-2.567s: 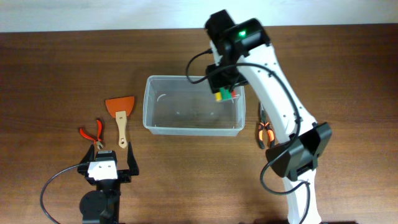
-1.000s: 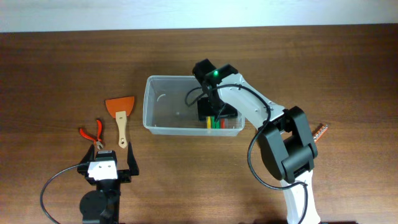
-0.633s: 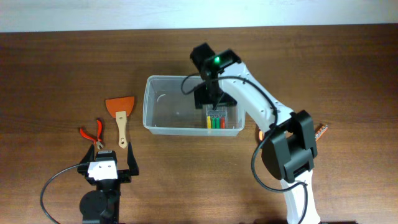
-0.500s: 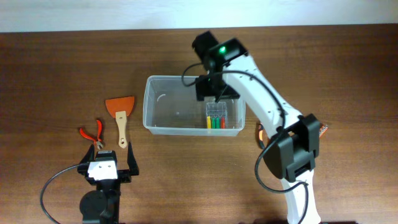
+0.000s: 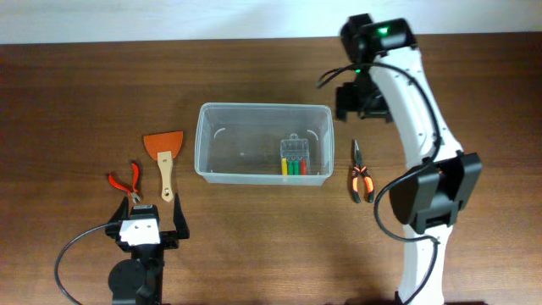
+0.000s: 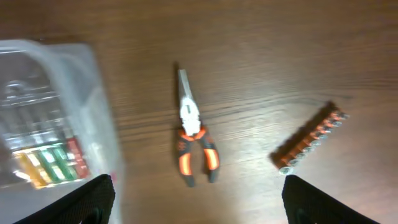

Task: Pack container
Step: 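Release the case and move the right gripper over the orange pliers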

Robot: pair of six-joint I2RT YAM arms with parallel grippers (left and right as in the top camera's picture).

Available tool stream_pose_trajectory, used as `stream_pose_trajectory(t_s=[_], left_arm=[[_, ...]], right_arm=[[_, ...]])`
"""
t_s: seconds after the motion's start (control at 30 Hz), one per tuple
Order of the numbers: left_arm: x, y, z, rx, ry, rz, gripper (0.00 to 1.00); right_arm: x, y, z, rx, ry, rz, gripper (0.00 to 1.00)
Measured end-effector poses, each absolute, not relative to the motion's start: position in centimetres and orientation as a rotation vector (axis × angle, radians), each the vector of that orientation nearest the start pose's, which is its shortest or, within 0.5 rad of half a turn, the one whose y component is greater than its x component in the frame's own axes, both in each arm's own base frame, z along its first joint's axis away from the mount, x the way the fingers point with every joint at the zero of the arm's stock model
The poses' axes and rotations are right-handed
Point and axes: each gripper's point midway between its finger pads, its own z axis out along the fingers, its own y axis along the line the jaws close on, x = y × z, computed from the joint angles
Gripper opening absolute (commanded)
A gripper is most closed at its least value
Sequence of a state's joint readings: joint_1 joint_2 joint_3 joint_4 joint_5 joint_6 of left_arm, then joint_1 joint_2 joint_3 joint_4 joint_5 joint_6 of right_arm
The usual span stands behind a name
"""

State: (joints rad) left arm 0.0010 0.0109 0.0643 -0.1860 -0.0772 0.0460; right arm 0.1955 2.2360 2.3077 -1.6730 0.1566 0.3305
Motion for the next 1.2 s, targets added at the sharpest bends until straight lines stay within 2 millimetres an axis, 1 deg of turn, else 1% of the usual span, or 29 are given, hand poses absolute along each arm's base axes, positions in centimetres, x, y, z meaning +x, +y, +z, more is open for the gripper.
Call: stream_pose_trajectory(t_s=[0.1,0.23,0.37,0.53,0.73,0.87,0.93,0.97,1.2], left_arm=[[24.1,1.3,15.7,-0.019,1.704,0.101,0.99],[24.1,1.3,15.7,-0.019,1.704,0.101,0.99],[24.1,1.3,15.7,-0.019,1.704,0.101,0.99],[24.1,1.3,15.7,-0.019,1.704,0.101,0.99],[24.1,1.3,15.7,-0.019,1.704,0.101,0.99],[24.1,1.3,15.7,-0.019,1.704,0.101,0.99],[24.1,1.3,15.7,-0.019,1.704,0.101,0.99],[24.1,1.3,15.7,-0.019,1.704,0.101,0.99],[24.1,1.4,15.7,-0.02,1.704,0.101,0.99]], right_arm=[[41.3,4.7,15.4,0.191,3.119,-0.257,0.86],[41.0,4.6,14.6,0.155,3.144,-0.268,0.86],[40.7,4.4,12.7,0.119,3.178,-0.294,0.87],[39.6,3.8,10.5,0.107,3.238,-0.32,0.88],[38.6,1.5,8.5,0.111,3.304,-0.302,0.88],[38.2,0.4,7.5,0.084,3.342,-0.229,0.87],[38.1,0.3,7.2,0.051,3.353,-0.179,0.81],[38.0,0.3,7.0,0.026,3.359,-0.16,0.8],[38.1,1.4,6.2,-0.105,3.357,-0.09,0.8]])
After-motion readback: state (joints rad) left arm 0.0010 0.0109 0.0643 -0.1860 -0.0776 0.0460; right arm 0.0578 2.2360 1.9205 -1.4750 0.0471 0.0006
